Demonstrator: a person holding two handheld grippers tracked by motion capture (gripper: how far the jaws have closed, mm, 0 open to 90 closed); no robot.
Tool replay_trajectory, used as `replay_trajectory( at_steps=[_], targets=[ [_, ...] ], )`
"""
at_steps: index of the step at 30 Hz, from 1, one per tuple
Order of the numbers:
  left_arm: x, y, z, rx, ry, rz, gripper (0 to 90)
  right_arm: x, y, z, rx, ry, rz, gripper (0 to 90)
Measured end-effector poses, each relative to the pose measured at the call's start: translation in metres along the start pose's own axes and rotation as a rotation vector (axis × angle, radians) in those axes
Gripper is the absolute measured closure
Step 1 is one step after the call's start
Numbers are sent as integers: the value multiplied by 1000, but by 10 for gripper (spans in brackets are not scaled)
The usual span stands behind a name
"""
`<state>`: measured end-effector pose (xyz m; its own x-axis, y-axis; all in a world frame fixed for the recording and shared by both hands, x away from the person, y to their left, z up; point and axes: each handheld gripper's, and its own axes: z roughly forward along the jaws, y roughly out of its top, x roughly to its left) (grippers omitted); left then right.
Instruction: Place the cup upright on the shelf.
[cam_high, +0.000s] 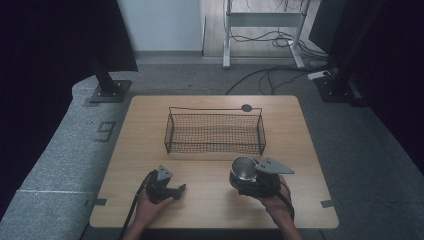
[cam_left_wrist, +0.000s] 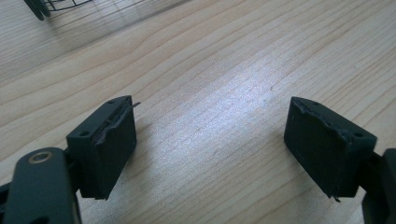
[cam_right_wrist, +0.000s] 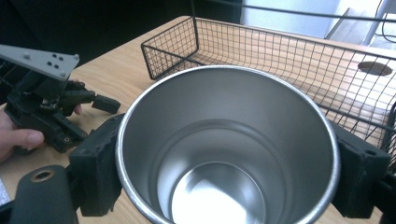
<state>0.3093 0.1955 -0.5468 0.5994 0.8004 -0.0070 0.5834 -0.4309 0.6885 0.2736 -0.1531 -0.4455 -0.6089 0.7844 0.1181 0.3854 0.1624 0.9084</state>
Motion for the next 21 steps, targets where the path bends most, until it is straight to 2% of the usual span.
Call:
replay_trajectory(
  at_steps=[14, 21],
  targets=[
    [0, 0, 0, -2, 0, -1, 170, -3, 19, 2, 11, -1, -21, 140],
    [0, 0, 0, 0, 0, 0, 170, -5, 28, 2, -1, 2, -37, 140]
  ],
)
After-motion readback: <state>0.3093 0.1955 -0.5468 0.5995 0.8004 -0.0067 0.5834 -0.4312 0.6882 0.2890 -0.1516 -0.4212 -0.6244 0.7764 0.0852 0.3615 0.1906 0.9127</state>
